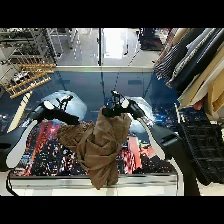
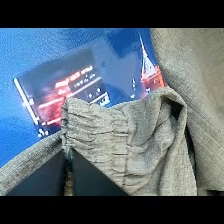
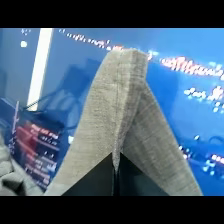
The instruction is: Fold the clothes and pants, and hang the long-sleeved shirts on hangers.
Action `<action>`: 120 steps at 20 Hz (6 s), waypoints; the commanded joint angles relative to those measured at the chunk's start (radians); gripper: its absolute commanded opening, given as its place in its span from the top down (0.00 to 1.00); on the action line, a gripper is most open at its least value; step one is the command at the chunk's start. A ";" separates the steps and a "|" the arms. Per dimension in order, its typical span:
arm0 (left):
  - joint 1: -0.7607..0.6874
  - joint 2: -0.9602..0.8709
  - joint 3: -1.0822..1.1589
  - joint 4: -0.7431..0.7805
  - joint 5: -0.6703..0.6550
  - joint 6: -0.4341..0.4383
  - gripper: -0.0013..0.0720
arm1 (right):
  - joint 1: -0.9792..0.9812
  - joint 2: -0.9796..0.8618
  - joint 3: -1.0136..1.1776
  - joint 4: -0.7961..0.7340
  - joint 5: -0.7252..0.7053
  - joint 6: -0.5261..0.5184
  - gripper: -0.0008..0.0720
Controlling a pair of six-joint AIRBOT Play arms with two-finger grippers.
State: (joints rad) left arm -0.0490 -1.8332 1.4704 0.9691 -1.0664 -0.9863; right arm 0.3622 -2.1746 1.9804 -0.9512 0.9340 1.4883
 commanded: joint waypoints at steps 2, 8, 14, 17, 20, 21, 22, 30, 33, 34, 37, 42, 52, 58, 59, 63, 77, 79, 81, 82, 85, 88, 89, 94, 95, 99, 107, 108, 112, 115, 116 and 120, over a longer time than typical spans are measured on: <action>0.004 0.001 0.001 0.000 -0.044 0.047 0.64 | -0.009 0.080 0.017 -0.048 0.091 0.021 0.97; 0.009 -0.011 0.002 -0.001 -0.026 0.063 0.36 | -0.008 0.385 0.017 -0.225 0.167 0.021 0.97; -0.011 -0.045 0.004 -0.065 -0.061 0.193 0.40 | -0.009 0.529 0.017 -0.259 0.182 0.021 0.97; -0.026 -0.051 0.004 -0.061 -0.064 0.229 0.91 | -0.009 0.541 0.017 -0.294 0.190 0.022 0.97; -0.018 -0.013 0.004 -0.065 -0.072 0.236 0.97 | -0.010 0.564 0.017 -0.433 0.278 0.066 0.97; -0.007 0.024 0.004 -0.070 -0.070 0.236 0.97 | -0.011 0.578 0.017 -0.502 0.317 0.088 0.97; 0.010 0.069 0.004 -0.088 -0.069 0.236 0.97 | -0.021 0.596 0.017 -0.550 0.356 0.101 0.97; 0.330 0.549 0.004 -0.381 -0.070 0.147 0.97 | -0.254 0.923 0.017 -0.744 0.615 0.150 0.97; 0.503 0.716 0.004 -0.562 -0.049 0.101 0.97 | -0.315 1.087 0.017 -0.748 0.620 0.142 0.97; 0.568 0.772 0.004 -0.648 -0.033 0.100 0.97 | -0.334 1.138 0.017 -0.750 0.620 0.141 0.97; 0.813 0.941 0.004 -0.886 0.018 0.100 0.97 | -0.382 1.270 0.017 -0.752 0.621 0.114 0.97; 1.073 1.039 0.004 -0.909 0.091 0.066 0.97 | -0.387 1.370 0.017 -0.735 0.623 0.064 0.97; 1.051 0.919 -0.020 -0.375 -0.047 0.066 0.97 | -0.262 0.917 -0.457 -0.153 0.068 -0.011 0.97; 1.056 0.882 -0.020 -0.301 -0.045 0.066 0.97 | -0.187 0.632 -0.277 -0.203 -0.317 0.096 0.35; 1.056 0.878 -0.020 -0.300 -0.045 0.066 0.97 | -0.201 0.612 -0.245 -0.206 -0.143 0.092 0.26; 1.056 0.876 -0.020 -0.308 -0.048 0.066 0.96 | -0.173 0.609 -0.370 -0.092 0.301 -0.016 0.33; 1.056 0.875 -0.020 -0.326 -0.058 0.066 0.96 | 0.045 0.290 -0.468 0.012 0.072 0.114 0.41; 1.056 0.875 -0.020 -0.326 -0.058 0.066 0.96 | 0.057 0.270 -0.462 0.016 0.075 0.124 0.42; 1.056 0.875 -0.020 -0.326 -0.058 0.066 0.96 | 0.070 0.262 -0.462 0.014 0.040 0.134 0.68; 1.056 0.875 -0.020 -0.326 -0.058 0.066 0.96 | 0.072 0.262 -0.455 0.010 0.019 0.133 0.96; 1.056 0.863 -0.020 -0.298 -0.057 0.074 0.96 | 0.058 0.304 -0.383 -0.317 0.220 0.129 0.97; 1.054 0.826 -0.021 -0.289 -0.065 0.073 0.96 | 0.013 0.451 -0.501 -0.702 0.508 0.134 0.97; 1.051 0.813 -0.022 -0.289 -0.074 0.073 0.96 | -0.014 0.524 -0.599 -0.680 0.496 0.134 0.97; 1.026 0.753 -0.023 -0.289 -0.208 0.074 0.96 | -0.076 0.954 -1.043 -0.452 0.392 0.146 0.74; 1.019 0.747 -0.023 -0.289 -0.227 0.074 0.96 | -0.092 1.016 -1.041 -0.412 0.338 0.146 0.56; 0.995 0.741 -0.023 -0.289 -0.264 0.074 0.96 | -0.254 1.087 -1.023 -0.377 0.008 0.206 0.50; 0.993 0.741 -0.023 -0.289 -0.263 0.073 0.96 | -0.511 0.742 -1.011 0.126 -0.030 -0.254 0.43; 0.993 0.741 -0.023 -0.289 -0.263 0.073 0.96 | -0.511 0.703 -0.991 0.123 -0.018 -0.265 0.43; 0.993 0.741 -0.023 -0.288 -0.263 0.073 0.96 | -0.510 0.592 -0.894 0.115 -0.006 -0.288 0.43; 0.993 0.741 -0.023 -0.288 -0.263 0.073 0.96 | -0.510 0.550 -0.845 0.092 -0.003 -0.288 0.43; 0.993 0.741 -0.023 -0.288 -0.263 0.073 0.96 | -0.510 0.542 -0.843 0.089 0.002 -0.294 0.43; 0.993 0.741 -0.023 -0.288 -0.263 0.073 0.96 | -0.484 0.502 -0.843 0.080 0.055 -0.332 0.43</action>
State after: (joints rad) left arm 0.9447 -1.0916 1.4483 0.6804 -1.3293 -0.9134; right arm -0.1356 -1.6413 1.1271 -0.8673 0.9577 1.1862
